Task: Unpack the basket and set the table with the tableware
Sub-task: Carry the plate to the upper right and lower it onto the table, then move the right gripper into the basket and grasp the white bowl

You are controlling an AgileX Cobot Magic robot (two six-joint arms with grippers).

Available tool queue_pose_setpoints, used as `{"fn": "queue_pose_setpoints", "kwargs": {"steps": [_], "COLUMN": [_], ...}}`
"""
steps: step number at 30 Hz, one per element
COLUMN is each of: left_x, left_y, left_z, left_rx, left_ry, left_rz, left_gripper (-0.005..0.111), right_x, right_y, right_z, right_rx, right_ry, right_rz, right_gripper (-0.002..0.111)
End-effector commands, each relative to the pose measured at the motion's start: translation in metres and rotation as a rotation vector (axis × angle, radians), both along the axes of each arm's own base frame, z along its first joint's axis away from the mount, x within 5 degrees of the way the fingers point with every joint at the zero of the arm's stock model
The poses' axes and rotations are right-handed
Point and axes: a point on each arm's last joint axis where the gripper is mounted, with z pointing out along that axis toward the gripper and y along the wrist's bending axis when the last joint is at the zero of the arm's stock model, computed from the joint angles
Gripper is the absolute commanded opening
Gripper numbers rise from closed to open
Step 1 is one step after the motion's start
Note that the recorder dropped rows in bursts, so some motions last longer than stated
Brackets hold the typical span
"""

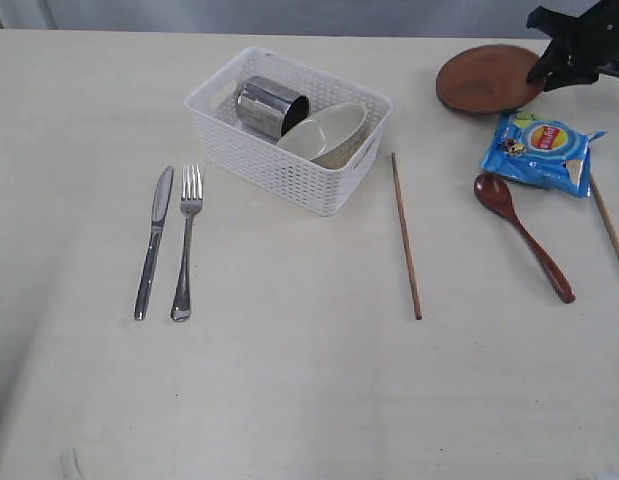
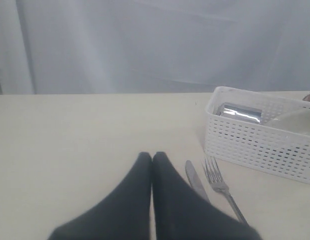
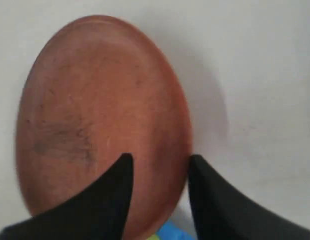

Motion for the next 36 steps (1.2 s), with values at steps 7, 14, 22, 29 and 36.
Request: {"fn": "queue_pose_setpoints", "kwargs": {"steps": [7,14,22,29,36], "left_x": [0.0,0.0,0.0,0.0,0.0], "left_y": [0.0,0.0,0.0,0.0,0.0], "left_z": [0.0,0.0,0.0,0.0,0.0], "left_rx": [-0.004,-0.008,-0.008,-0.008,-0.008], "left_ry": [-0.011,-0.01,-0.01,-0.01,-0.01], "left_rz": [-0.001,-0.001,-0.001,-0.001,-0.001], "left_gripper": [0.0,0.0,0.0,0.0,0.0], "right_x": [-0.012,-0.028,-0.031,-0.039,-0.063], "right_y": [-0.005,0.001,0.057,0.157,0.244], "right_z": [0.044,0.108,0.148,0.148,0.136], "right_rx": [-0.059,-0.033,0.244,0.252,0.125], "right_ry": [-0.007,-0.06,-0.214,-0.204,-0.142], "right_rz": [0.036,0.032,0.208,0.436,0.627], "right_gripper": [0.054,0.054,0.054,0.054,0.054]}}
